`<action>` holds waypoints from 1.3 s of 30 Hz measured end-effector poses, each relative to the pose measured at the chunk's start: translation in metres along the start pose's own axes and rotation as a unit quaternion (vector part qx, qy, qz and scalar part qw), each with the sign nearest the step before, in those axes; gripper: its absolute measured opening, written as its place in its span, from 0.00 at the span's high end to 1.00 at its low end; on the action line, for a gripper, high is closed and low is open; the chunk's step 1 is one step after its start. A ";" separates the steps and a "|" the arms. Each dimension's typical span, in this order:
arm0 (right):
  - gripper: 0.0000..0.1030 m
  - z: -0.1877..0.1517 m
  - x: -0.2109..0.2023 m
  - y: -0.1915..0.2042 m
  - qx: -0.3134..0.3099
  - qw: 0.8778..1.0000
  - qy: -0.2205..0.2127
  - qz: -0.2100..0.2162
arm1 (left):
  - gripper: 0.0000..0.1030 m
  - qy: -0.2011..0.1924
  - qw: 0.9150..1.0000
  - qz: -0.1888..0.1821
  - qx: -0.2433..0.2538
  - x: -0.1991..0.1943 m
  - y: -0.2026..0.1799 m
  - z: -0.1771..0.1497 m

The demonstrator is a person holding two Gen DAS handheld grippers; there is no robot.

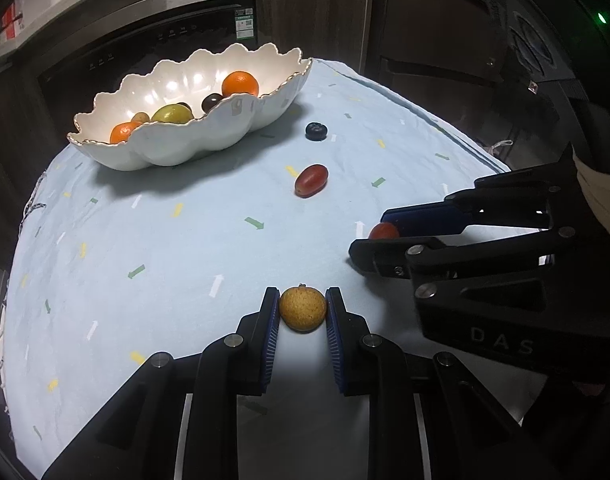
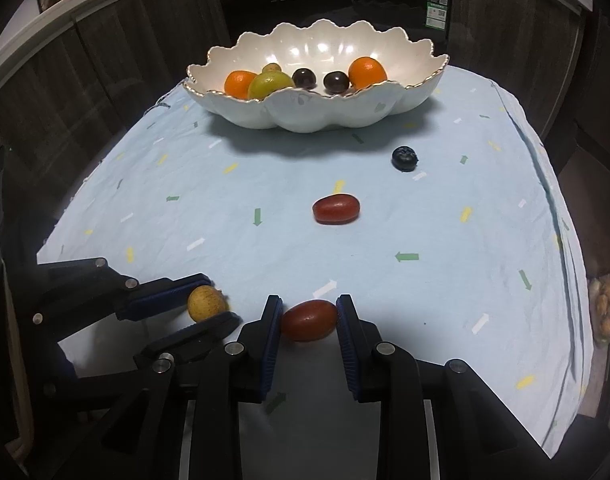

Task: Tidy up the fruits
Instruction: 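Carry the brown fruit and red fruit over the white bowl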

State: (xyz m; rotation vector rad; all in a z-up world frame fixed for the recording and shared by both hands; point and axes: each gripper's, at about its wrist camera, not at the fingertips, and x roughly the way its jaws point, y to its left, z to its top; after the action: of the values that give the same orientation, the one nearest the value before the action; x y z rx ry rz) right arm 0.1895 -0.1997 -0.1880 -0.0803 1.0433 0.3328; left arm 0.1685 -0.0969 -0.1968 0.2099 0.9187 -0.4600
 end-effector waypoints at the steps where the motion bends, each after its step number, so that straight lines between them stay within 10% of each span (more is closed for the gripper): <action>1: 0.72 0.000 0.000 0.000 0.001 1.000 -0.001 0.000 | 0.77 0.000 1.000 0.001 -0.001 0.000 0.001 0.000; 39: 0.72 0.061 -0.043 0.014 -0.006 0.997 -0.067 -0.030 | 0.77 -0.034 0.995 0.047 -0.076 -0.043 0.066 0.051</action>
State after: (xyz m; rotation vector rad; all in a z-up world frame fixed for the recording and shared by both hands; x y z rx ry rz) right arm 0.2158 -0.1826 -0.1186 -0.0982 0.9040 0.2868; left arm 0.2141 -0.0446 -0.1334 0.0979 0.8698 -0.3072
